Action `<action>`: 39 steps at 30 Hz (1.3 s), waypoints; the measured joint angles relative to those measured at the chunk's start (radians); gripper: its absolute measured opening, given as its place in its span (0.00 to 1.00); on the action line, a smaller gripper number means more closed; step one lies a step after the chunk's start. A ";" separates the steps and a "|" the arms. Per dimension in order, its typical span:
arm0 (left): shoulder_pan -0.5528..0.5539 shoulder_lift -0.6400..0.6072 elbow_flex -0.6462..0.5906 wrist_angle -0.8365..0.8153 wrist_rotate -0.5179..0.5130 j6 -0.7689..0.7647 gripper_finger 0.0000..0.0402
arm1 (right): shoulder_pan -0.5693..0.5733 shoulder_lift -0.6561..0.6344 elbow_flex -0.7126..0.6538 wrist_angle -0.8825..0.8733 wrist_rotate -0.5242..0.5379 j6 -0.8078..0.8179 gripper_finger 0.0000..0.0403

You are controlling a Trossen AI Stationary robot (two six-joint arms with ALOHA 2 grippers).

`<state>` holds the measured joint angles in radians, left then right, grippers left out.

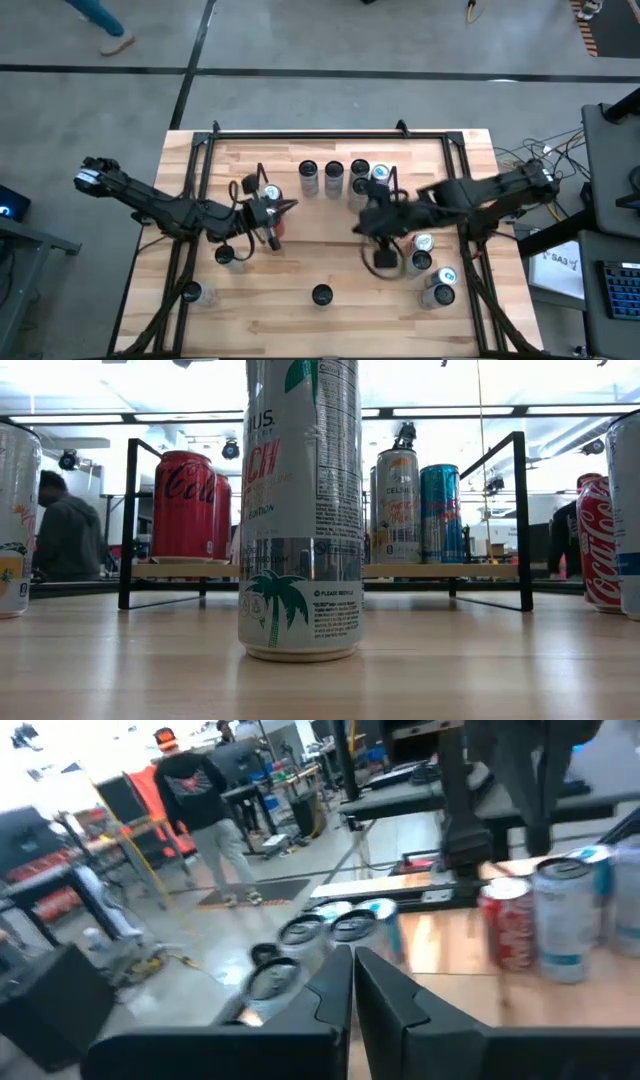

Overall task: Place canned beverage on shelf
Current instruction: Put the white and blue soda can on the shelf aligned with the other white and blue soda can

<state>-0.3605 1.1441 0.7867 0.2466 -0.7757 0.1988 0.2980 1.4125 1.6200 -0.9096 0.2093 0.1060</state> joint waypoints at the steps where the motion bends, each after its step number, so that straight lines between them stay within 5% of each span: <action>1: -0.013 0.013 0.003 0.000 0.002 -0.021 0.00 | 0.027 -0.012 -0.012 0.000 0.001 0.006 0.02; 11: -0.166 0.241 0.189 -0.025 0.000 -0.122 0.00 | 0.278 -0.079 -0.128 0.011 0.101 0.086 0.02; 17: -0.233 0.409 0.412 -0.226 -0.004 -0.144 0.00 | 0.372 -0.079 -0.178 0.009 0.166 0.173 0.02; 25: -0.291 0.604 0.655 -0.422 -0.132 -0.183 0.00 | 0.440 -0.071 -0.197 -0.008 0.167 0.285 0.02; 39: -0.314 0.683 0.752 -0.520 -0.133 -0.171 0.00 | 0.464 -0.076 -0.196 -0.394 0.068 0.871 0.02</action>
<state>-0.6743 1.8267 1.5388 -0.2735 -0.9085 0.0274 0.7616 1.3369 1.4239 -1.3032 0.2772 0.9771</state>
